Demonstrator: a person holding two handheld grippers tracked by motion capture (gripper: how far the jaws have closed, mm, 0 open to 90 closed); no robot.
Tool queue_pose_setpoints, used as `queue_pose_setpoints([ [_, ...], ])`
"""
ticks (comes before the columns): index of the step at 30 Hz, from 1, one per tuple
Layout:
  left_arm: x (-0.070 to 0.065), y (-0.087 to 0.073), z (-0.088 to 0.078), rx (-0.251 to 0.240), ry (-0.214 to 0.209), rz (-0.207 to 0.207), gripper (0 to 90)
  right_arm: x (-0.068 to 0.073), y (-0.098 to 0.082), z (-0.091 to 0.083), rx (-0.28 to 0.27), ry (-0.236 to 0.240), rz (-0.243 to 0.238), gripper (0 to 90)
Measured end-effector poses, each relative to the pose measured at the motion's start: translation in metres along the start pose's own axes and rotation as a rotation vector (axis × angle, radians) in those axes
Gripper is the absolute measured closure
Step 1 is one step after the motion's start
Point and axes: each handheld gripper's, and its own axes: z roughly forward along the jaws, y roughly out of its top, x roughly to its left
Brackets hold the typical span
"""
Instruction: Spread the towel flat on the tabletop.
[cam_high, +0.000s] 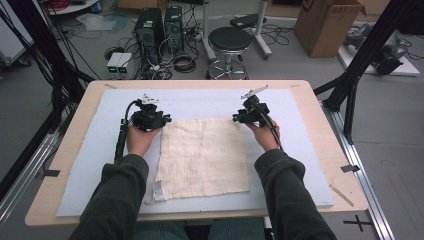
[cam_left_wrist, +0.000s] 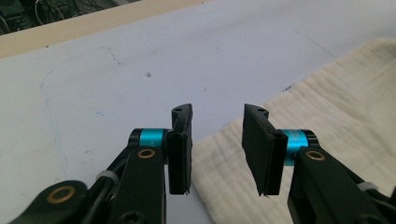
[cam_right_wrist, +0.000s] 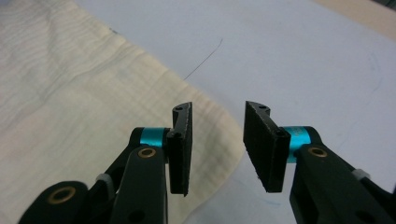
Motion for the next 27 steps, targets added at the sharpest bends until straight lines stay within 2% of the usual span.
queue_pose_setpoints([
  [5, -0.006, -0.006, -0.008, -0.007, -0.051, 0.011, 59.7, 0.006, -0.011, -0.004, -0.022, 0.060, 0.022, 59.4],
  [8, -0.010, -0.010, -0.011, -0.002, -0.067, 0.025, 58.9, 0.009, -0.018, -0.007, -0.044, 0.072, 0.022, 58.5],
  [12, -0.015, -0.015, -0.012, 0.015, -0.073, 0.045, 58.2, 0.011, -0.024, -0.009, -0.033, 0.070, 0.020, 58.0],
  [14, -0.016, -0.018, -0.013, 0.023, -0.078, 0.045, 58.1, 0.008, -0.027, -0.008, -0.019, 0.063, 0.046, 57.9],
  [16, -0.018, -0.022, -0.015, 0.027, -0.087, 0.060, 57.7, 0.006, -0.032, -0.006, -0.018, 0.078, 0.075, 57.0],
  [18, -0.021, -0.025, -0.018, 0.033, -0.102, 0.072, 57.3, 0.008, -0.037, -0.008, -0.022, 0.108, 0.083, 55.8],
  [19, -0.022, -0.027, -0.020, 0.024, -0.111, 0.076, 56.9, 0.011, -0.038, -0.010, -0.010, 0.127, 0.081, 55.0],
  [21, -0.025, -0.030, -0.025, 0.020, -0.129, 0.083, 56.5, 0.016, -0.040, -0.016, -0.003, 0.133, 0.048, 54.3],
  [23, -0.030, -0.031, -0.033, 0.028, -0.149, 0.105, 55.5, 0.024, -0.044, -0.027, -0.056, 0.144, 0.032, 54.3],
  [24, -0.032, -0.032, -0.038, 0.008, -0.155, 0.113, 55.0, 0.029, -0.046, -0.032, -0.062, 0.157, 0.030, 54.0],
  [25, -0.035, -0.034, -0.044, -0.011, -0.165, 0.117, 55.0, 0.032, -0.049, -0.036, -0.068, 0.167, 0.005, 53.4],
  [27, -0.040, -0.037, -0.055, -0.025, -0.191, 0.122, 53.6, 0.042, -0.056, -0.045, -0.078, 0.181, -0.020, 52.8],
])
